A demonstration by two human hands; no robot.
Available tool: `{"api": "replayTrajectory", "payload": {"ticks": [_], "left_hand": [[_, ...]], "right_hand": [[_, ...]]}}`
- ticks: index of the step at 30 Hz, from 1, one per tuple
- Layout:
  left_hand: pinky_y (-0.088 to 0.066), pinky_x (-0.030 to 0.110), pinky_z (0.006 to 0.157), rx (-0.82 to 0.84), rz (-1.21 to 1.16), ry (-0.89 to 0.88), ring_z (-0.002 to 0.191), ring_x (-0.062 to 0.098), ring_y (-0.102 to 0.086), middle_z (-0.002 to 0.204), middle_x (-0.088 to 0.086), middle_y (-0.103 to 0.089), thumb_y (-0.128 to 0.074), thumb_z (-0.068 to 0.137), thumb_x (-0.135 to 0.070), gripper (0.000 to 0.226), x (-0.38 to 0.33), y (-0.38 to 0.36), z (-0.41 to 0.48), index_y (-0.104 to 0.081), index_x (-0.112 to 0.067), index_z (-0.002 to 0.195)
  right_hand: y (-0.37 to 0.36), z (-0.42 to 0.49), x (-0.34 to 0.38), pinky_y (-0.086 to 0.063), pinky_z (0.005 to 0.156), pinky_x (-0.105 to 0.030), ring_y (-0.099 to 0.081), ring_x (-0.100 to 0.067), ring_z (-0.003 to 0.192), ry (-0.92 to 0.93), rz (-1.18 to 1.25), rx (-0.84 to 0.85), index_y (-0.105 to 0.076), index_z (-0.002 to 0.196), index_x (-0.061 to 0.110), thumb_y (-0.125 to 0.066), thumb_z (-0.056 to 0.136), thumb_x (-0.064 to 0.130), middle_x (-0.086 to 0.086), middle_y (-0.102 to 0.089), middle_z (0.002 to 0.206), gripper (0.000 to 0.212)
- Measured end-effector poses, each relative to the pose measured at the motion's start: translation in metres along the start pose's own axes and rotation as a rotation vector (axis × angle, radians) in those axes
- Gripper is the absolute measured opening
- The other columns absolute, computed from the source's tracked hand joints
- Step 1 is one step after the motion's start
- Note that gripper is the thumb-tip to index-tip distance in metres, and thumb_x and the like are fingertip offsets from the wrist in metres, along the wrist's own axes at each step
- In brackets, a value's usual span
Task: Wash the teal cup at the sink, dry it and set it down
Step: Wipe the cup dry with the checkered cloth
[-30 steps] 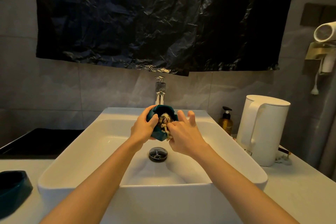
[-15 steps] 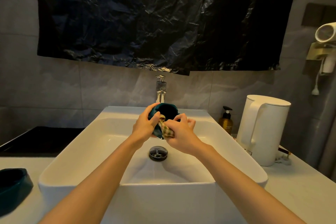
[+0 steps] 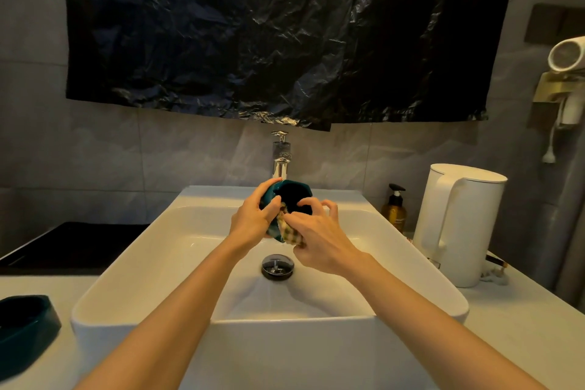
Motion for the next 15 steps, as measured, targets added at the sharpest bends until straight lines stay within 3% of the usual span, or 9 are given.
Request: {"api": "replayTrajectory", "payload": {"ticks": [5, 7, 11, 15], "left_hand": [[-0.058, 0.033, 0.071, 0.013, -0.081, 0.009, 0.109, 0.022, -0.051, 0.128, 0.000, -0.048, -0.039, 0.099, -0.030, 0.034, -0.0027, 0.0011, 0.0032, -0.039, -0.039, 0.132], [-0.058, 0.034, 0.072, 0.031, -0.081, -0.001, 0.109, 0.021, -0.052, 0.128, -0.001, -0.048, -0.041, 0.098, -0.032, 0.034, -0.0033, 0.0000, 0.0026, -0.040, -0.039, 0.132], [-0.058, 0.040, 0.076, 0.051, -0.076, -0.021, 0.109, 0.021, -0.053, 0.126, -0.001, -0.049, -0.043, 0.098, -0.031, 0.036, -0.0030, -0.0022, 0.0003, -0.041, -0.039, 0.133], [-0.058, 0.042, 0.074, -0.042, -0.098, -0.017, 0.108, 0.021, -0.052, 0.124, -0.002, -0.050, -0.043, 0.098, -0.029, 0.035, -0.0021, 0.0014, 0.0015, -0.042, -0.039, 0.132]], "right_hand": [[-0.0019, 0.0042, 0.0028, -0.008, 0.107, -0.046, -0.006, -0.026, 0.140, -0.054, -0.029, 0.012, -0.034, 0.141, 0.026, -0.065, 0.078, 0.023, 0.006, -0.029, 0.148, 0.070], [-0.0016, 0.0048, 0.0010, -0.006, 0.107, -0.049, -0.003, -0.025, 0.139, -0.053, -0.107, 0.012, -0.033, 0.142, 0.026, -0.068, 0.075, 0.026, 0.004, -0.026, 0.150, 0.075], [-0.0017, 0.0048, -0.0037, -0.014, 0.104, -0.050, -0.027, -0.025, 0.133, -0.093, -0.320, -0.006, -0.054, 0.127, 0.020, -0.077, 0.060, 0.033, -0.001, -0.052, 0.133, 0.072], [0.0011, 0.0044, -0.0035, -0.014, 0.105, -0.050, -0.043, -0.028, 0.131, -0.102, -0.439, -0.072, -0.065, 0.103, 0.018, -0.072, 0.067, 0.037, -0.002, -0.066, 0.110, 0.041]]}}
Point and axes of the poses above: each hand's wrist, its own z-axis towards the middle knuckle, its own y-axis out of the back of the hand, x = y × z, the point moved 1 cm from there along z, towards the middle knuckle
